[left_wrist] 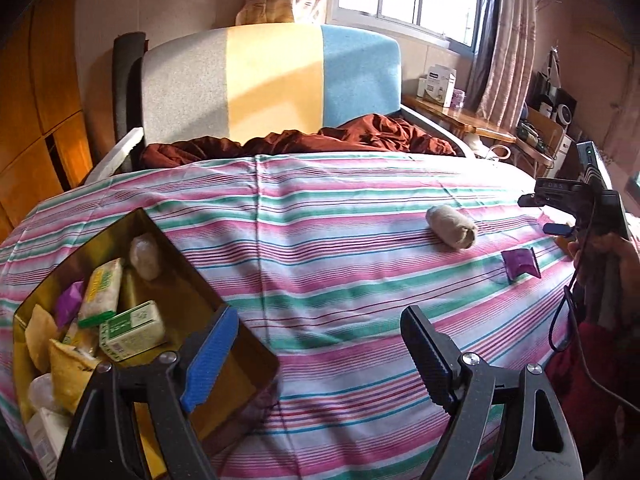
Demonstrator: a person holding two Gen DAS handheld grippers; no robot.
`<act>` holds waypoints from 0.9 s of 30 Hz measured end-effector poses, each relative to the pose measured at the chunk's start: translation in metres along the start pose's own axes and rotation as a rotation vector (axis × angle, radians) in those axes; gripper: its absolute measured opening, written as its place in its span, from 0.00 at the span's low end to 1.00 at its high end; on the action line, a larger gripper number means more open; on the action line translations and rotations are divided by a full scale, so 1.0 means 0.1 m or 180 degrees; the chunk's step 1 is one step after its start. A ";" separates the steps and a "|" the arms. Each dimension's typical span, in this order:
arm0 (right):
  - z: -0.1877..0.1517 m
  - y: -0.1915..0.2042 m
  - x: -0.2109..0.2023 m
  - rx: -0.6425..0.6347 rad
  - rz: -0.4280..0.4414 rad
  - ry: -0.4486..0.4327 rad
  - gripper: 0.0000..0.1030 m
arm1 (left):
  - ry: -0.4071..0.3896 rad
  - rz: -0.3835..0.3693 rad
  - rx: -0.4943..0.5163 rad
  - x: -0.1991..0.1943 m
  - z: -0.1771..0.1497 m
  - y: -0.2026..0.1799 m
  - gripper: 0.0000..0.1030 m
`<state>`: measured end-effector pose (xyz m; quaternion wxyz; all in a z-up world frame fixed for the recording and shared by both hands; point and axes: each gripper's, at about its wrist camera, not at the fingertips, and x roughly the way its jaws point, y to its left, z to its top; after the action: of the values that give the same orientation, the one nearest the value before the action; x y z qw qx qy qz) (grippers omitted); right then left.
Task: Organize objects
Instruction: 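Move both tools toward the beige sock and purple pouch on the bed, then grasp the beige sock with the left tool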
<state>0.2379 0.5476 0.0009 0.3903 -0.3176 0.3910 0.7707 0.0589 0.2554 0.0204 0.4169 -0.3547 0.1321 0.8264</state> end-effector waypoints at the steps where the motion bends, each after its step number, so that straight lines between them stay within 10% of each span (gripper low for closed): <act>1: 0.00 -0.04 0.00 0.0067 0.0028 0.0023 0.74 | 0.0008 -0.0049 0.0033 0.06 0.04 -0.08 0.82; 9: 0.01 -0.32 0.03 0.0578 0.0273 0.0084 0.76 | 0.0350 -0.0505 -0.0047 0.71 0.35 -0.56 0.81; 27: 0.02 -0.30 0.10 0.0505 0.0356 0.0246 0.76 | 0.0811 -0.0694 -0.0097 2.09 1.06 -1.47 0.83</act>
<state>0.2586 0.5649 -0.0166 0.3552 -0.2928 0.4827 0.7450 0.0395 0.5248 -0.0379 0.4786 -0.4751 0.1321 0.7265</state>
